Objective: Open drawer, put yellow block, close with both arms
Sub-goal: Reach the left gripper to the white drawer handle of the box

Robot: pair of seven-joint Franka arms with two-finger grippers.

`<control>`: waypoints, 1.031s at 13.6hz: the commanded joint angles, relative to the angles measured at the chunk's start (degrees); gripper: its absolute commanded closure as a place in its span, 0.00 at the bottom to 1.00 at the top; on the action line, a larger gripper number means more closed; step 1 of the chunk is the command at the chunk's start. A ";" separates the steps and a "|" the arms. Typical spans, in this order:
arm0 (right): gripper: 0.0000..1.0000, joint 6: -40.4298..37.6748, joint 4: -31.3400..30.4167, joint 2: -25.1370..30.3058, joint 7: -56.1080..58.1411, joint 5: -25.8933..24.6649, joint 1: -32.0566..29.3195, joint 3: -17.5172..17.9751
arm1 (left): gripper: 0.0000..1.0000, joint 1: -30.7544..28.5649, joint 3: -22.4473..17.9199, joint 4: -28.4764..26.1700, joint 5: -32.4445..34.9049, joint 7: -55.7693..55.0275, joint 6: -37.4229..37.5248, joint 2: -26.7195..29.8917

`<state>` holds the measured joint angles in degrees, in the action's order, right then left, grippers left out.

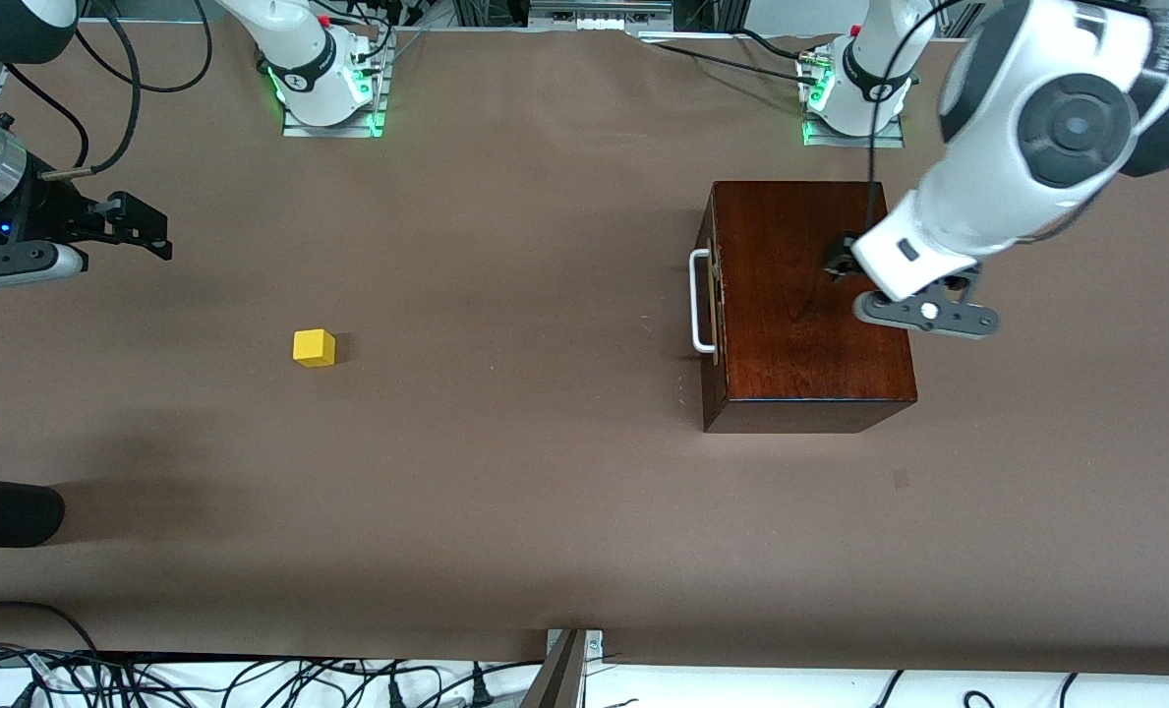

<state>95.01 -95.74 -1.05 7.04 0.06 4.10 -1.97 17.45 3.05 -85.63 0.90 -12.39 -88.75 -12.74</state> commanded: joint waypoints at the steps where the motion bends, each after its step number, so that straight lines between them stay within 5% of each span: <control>1: 0.00 -0.87 1.00 -0.27 0.52 0.47 -0.23 -0.14 | 0.00 5.73 -0.68 5.99 -0.90 -8.14 1.13 -4.91; 9: 0.00 -0.96 1.00 -0.44 0.61 0.47 -0.32 -1.46 | 0.00 19.54 -0.77 5.47 0.76 -25.99 -10.37 -17.12; 14: 0.00 -0.44 1.00 -0.18 0.34 0.56 -0.14 -0.94 | 0.00 21.84 -0.77 3.54 9.47 -29.53 -11.18 -20.83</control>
<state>94.99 -95.74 -1.13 7.04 0.06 4.01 -3.36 39.00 3.05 -82.33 8.65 -41.37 -100.28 -32.76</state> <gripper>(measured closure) 0.000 0.000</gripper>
